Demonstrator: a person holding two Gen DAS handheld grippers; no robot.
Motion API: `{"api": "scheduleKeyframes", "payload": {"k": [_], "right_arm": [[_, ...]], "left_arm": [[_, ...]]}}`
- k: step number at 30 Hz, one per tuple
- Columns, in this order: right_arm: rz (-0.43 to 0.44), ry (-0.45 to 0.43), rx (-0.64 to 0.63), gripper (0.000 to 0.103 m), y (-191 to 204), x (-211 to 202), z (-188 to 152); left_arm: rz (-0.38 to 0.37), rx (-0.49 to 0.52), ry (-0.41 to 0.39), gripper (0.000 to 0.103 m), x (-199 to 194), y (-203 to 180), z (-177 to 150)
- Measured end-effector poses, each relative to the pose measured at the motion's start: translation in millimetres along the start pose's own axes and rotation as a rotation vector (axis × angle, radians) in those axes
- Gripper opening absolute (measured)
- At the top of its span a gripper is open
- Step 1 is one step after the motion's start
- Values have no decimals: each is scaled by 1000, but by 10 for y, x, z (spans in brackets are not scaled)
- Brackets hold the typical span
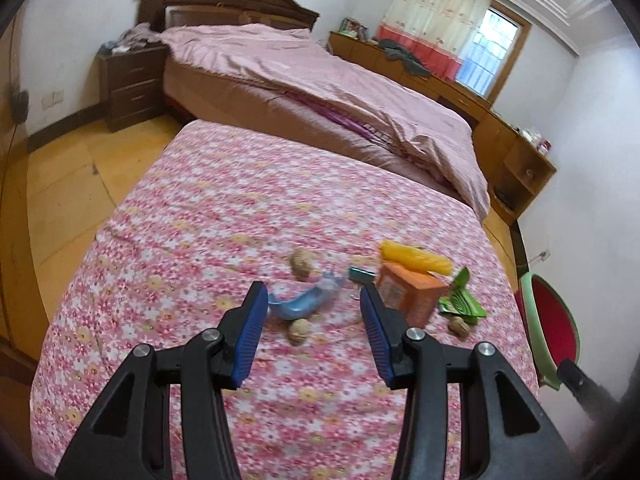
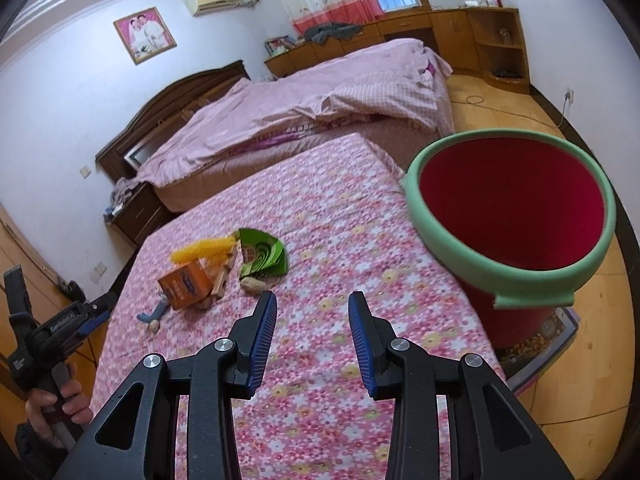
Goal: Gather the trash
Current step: 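Grasp the blue plastic tube with the left tool while the right tool reaches the orange box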
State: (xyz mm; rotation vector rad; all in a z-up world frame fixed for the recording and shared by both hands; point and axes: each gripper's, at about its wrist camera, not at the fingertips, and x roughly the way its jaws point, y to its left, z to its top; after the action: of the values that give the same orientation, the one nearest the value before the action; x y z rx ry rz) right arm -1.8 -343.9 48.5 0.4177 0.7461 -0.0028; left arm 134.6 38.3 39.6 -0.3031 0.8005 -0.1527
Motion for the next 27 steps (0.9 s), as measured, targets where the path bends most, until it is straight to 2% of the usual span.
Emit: {"api": "scheduleKeyframes", "payload": {"k": [10,21,24,25,27], "right_arm": [[-12,85,-36,38,197,294,-39],[5,115,-116,38,519,560,-2],[10,123,-134,38,612,634,-7],[11,128,-142,38,645,662,-12],[12,135,-154,38,702,705,-15]], "left_arm": [[-18,-35,60,48,321,139,-69],[-75,-92,91,37,609,278,-124],[-100,-110,97,26,668,313,-125],[-108,-112,97,16,681,316,-123],[-123,-113,95,14,694,325,-125]]}}
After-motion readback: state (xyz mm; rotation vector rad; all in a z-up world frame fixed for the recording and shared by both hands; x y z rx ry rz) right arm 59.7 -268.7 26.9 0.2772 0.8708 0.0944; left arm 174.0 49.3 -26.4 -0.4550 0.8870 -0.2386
